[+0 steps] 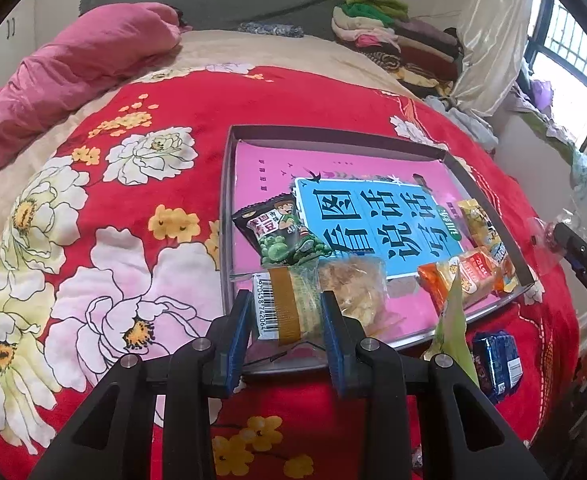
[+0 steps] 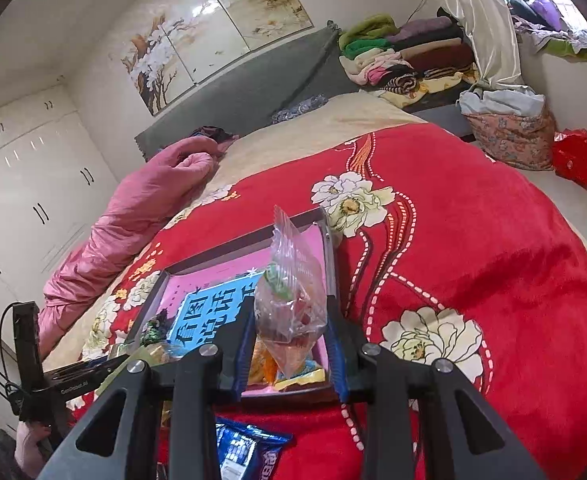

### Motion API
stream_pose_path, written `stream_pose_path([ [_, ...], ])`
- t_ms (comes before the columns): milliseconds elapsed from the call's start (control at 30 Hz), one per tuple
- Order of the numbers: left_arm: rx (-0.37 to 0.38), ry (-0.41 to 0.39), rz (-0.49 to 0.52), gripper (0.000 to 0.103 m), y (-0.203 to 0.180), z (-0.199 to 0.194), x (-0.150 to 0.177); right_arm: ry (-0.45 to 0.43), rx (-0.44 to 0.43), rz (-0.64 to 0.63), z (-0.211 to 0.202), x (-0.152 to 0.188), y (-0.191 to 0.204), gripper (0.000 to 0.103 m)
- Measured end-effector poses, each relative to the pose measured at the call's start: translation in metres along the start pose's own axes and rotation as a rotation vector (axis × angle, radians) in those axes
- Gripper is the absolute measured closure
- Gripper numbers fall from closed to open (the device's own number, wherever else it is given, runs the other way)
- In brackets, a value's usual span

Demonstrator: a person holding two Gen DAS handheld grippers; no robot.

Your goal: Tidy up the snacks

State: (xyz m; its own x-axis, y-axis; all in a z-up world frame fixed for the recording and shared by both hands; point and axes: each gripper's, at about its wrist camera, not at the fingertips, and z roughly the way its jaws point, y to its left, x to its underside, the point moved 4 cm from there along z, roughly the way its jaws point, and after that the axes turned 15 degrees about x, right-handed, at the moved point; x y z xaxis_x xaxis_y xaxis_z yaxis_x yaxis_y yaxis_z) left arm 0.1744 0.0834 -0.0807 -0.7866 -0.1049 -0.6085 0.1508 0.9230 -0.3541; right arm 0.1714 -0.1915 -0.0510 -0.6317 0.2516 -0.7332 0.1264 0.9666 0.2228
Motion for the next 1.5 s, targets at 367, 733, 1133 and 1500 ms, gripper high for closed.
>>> stream_pose_path([
  [367, 0.013, 0.013, 0.003, 0.068, -0.003, 0.005, 0.001, 0.003, 0.048, -0.054, 0.017, 0.0, 0.007, 0.07],
  [733, 0.025, 0.02, 0.01, 0.068, -0.008, 0.009, 0.001, 0.019, 0.1, -0.12, 0.033, 0.004, 0.013, 0.07],
  [1133, 0.028, 0.017, 0.013, 0.068, -0.009, 0.009, 0.001, 0.046, 0.14, -0.146, 0.042, 0.009, 0.011, 0.07],
  [1500, 0.021, 0.018, 0.017, 0.068, -0.009, 0.008, 0.001, 0.06, 0.095, -0.156, 0.041, 0.013, 0.019, 0.07],
])
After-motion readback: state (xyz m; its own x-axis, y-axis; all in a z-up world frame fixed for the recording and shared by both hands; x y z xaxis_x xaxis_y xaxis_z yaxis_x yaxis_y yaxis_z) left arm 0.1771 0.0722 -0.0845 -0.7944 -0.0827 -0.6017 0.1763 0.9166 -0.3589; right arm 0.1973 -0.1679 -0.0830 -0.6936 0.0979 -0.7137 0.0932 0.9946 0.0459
